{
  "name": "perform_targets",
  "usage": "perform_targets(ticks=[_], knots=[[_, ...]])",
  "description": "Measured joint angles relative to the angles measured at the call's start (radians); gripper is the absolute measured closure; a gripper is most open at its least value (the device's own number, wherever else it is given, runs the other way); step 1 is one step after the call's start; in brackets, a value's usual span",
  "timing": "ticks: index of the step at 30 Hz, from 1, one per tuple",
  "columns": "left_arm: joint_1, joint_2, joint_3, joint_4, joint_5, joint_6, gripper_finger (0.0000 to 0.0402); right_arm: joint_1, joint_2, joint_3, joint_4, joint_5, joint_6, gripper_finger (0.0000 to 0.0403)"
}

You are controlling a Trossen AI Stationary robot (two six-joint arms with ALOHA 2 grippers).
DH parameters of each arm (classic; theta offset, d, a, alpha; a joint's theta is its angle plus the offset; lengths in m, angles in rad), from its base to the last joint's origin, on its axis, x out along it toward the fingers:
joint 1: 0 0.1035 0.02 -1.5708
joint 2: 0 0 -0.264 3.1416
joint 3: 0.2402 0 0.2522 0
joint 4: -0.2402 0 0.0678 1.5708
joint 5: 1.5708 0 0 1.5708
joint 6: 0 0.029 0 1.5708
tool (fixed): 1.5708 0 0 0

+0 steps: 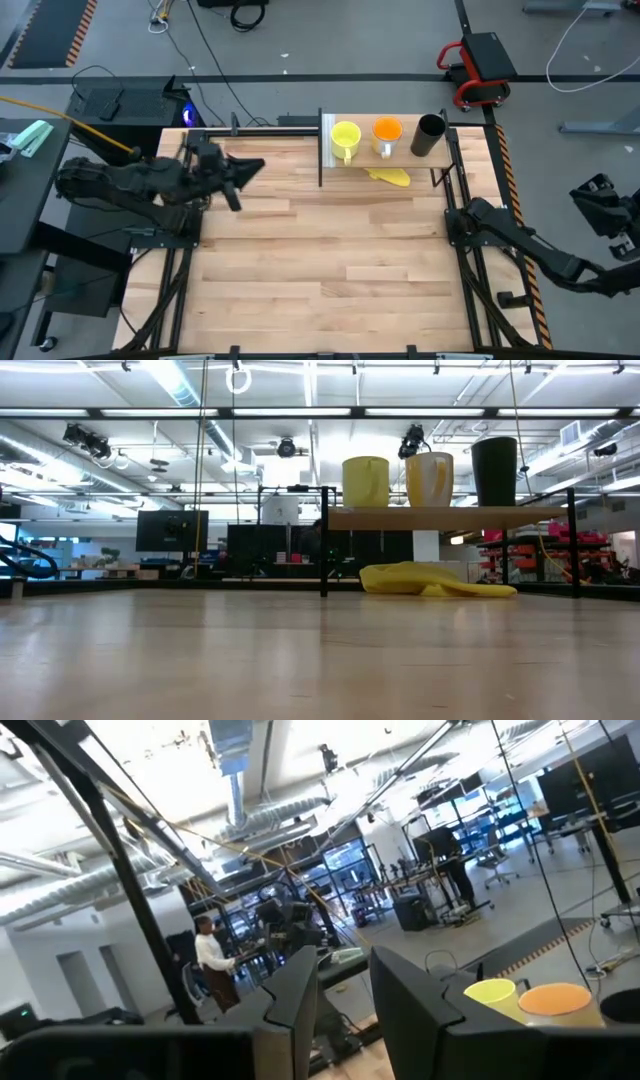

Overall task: Stack small to large cups/mugs on shelf
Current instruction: Return to Home Position

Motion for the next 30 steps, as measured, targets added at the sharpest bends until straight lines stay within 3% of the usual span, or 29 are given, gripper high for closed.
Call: perform_targets(ticks=[6,11,16,23,27,30], knots=[[0.000,-0.126,0.000,-0.151,-0.076,-0.027,0.0367,0.016,0.000,0.000,0.000,0.013,0.004,0.0298],[-0.001,-0.233,-0.064,-0.231,-0.138,-0.137,0.0374,-0.049,0.000,0.005,0.000,-0.062,0.007,0.0298],[-0.013,-0.331,-0.288,0.016,-0.099,-0.127,0.0370,-0.090,0.000,-0.001,0.049,-0.109,-0.021,0.0298],[-0.011,-0.515,-0.534,0.360,0.065,-0.054,0.0363,0.028,0.000,-0.009,0.154,-0.093,0.039,0.0298],[-0.012,-0.562,-0.620,0.460,0.225,-0.061,0.0367,0.032,-0.001,-0.010,0.207,-0.096,0.041,0.0298],[-0.013,-0.576,-0.646,0.456,0.246,-0.102,0.0372,0.034,-0.001,-0.006,0.206,-0.088,0.011,0.0298]])
